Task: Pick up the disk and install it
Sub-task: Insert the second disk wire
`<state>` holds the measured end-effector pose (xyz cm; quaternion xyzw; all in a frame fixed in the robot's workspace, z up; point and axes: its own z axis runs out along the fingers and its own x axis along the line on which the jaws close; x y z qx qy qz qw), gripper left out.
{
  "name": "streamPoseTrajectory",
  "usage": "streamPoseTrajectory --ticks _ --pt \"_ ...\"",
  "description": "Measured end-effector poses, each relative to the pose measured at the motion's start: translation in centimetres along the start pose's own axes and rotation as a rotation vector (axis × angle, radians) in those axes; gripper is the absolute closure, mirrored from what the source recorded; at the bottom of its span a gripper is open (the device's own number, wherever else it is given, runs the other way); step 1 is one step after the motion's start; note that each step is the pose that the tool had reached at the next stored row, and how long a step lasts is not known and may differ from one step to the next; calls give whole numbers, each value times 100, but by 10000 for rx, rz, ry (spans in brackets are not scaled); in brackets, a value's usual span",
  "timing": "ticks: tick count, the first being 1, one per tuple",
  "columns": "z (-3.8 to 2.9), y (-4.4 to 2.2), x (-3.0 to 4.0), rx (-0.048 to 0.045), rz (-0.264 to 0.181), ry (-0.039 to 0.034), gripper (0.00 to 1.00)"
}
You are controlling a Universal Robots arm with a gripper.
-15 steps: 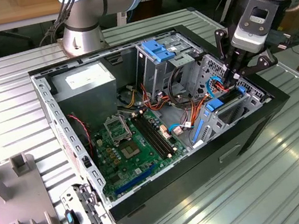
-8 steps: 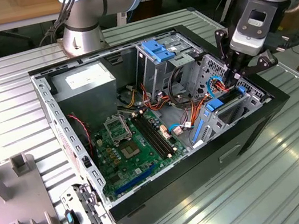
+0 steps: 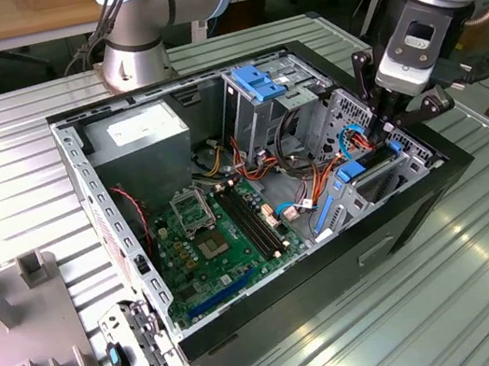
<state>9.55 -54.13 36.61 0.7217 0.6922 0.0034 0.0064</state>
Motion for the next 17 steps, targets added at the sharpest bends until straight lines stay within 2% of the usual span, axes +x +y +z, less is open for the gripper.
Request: streamPoseTrajectory --ticks 17 --pt "8 -17 -1 -5 -1 7 84"
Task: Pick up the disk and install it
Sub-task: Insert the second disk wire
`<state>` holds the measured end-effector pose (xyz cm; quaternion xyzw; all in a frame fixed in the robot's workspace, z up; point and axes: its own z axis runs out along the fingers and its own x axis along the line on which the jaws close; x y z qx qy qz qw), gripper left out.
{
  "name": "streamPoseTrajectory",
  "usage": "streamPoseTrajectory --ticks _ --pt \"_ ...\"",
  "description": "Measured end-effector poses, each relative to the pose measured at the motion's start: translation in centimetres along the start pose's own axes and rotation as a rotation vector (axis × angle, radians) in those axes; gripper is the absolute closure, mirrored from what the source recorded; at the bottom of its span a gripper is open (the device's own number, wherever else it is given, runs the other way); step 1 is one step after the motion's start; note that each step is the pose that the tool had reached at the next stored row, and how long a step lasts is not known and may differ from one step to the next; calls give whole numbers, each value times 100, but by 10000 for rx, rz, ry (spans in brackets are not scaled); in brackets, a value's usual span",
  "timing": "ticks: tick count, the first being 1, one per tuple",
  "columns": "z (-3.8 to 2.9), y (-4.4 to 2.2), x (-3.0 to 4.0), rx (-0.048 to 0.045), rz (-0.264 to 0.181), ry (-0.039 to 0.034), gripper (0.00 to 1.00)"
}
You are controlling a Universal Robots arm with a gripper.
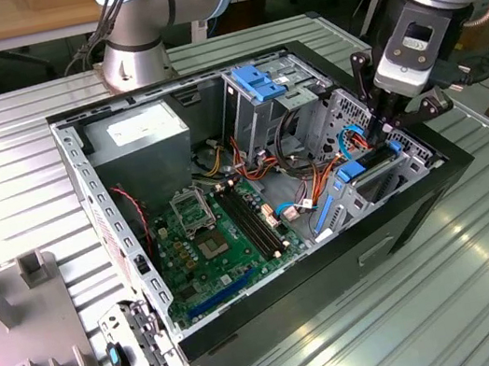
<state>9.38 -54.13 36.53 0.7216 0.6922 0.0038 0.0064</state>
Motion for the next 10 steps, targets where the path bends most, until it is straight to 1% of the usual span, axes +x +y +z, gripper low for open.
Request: streamPoseTrajectory --ticks 1,7,9,10 --pt "0 0 0 0 0 6 84" --pt "2 -1 -9 8 4 210 84" --pt "4 0 -24 13 6 335 84" --pt "7 1 -34 15 6 384 84"
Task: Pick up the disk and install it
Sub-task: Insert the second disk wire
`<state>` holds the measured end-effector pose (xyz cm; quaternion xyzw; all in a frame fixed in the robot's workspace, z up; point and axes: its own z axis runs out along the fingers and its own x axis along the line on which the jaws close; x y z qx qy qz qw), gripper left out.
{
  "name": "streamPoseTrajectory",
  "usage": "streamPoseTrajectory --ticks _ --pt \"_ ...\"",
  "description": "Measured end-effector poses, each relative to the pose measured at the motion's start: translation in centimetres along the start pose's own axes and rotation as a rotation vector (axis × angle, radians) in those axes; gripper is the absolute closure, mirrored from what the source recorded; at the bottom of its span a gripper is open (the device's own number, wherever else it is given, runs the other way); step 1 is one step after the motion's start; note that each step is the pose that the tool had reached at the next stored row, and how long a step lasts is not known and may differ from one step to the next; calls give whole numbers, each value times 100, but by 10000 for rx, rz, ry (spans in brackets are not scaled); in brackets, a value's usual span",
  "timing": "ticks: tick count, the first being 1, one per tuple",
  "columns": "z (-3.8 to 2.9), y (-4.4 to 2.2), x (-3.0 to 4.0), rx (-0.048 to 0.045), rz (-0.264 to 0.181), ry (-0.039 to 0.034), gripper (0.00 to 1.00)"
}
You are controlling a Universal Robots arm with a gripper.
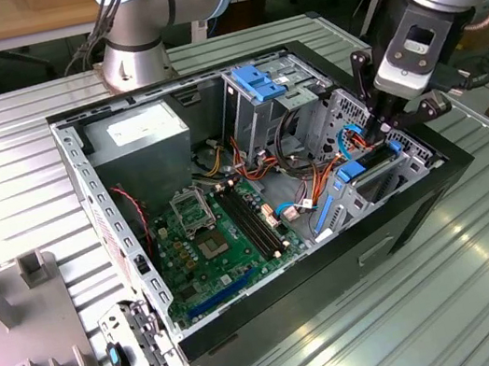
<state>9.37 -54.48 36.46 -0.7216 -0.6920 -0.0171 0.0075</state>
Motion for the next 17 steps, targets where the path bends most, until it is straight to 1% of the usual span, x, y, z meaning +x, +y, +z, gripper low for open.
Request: streamPoseTrajectory --ticks 1,2,4,8,10,12,15,16,17 --pt "5 0 -18 -2 1 69 84" --pt "19 1 -37 -7 -76 114 84" --pt "33 2 -49 -12 -355 116 84" --pt "49 2 -59 -12 -364 115 84" --pt "65 2 -63 -12 -364 118 84" --pt "95 6 -65 -12 -365 122 84" --pt "100 7 -70 -14 -363 123 84" --pt "101 8 -71 -30 -365 123 84" --pt "103 8 -72 -81 -366 123 84"
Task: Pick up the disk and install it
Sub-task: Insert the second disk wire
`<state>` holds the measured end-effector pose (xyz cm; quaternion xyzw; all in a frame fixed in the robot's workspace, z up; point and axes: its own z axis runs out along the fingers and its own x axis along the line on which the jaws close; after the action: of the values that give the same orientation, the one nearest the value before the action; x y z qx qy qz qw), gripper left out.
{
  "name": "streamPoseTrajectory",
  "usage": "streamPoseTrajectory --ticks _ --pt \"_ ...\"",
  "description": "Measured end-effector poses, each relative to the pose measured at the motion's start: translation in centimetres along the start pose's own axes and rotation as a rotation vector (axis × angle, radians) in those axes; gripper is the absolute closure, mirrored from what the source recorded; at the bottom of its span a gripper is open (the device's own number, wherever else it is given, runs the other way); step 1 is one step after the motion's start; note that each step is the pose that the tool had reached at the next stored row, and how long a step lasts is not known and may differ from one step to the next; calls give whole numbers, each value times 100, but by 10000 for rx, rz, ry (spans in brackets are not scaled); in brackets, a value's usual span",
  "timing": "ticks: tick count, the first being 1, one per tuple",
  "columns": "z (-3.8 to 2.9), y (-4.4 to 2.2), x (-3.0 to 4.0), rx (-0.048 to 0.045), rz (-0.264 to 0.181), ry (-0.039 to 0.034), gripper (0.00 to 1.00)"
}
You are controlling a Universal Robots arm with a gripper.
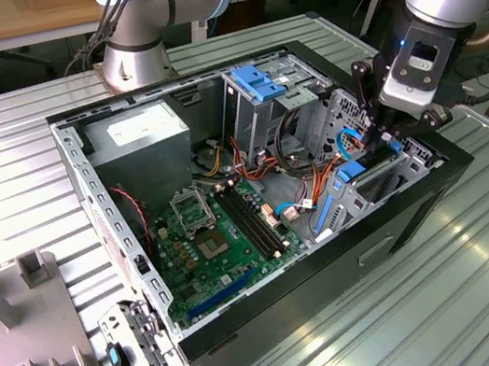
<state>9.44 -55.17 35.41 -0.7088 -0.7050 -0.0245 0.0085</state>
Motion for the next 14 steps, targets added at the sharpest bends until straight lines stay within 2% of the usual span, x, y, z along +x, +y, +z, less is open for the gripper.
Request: streamPoseTrajectory --ticks 4,14 --pt "25 -1 -1 -30 64 2 84" --pt "63 -2 -3 -35 159 -1 84"
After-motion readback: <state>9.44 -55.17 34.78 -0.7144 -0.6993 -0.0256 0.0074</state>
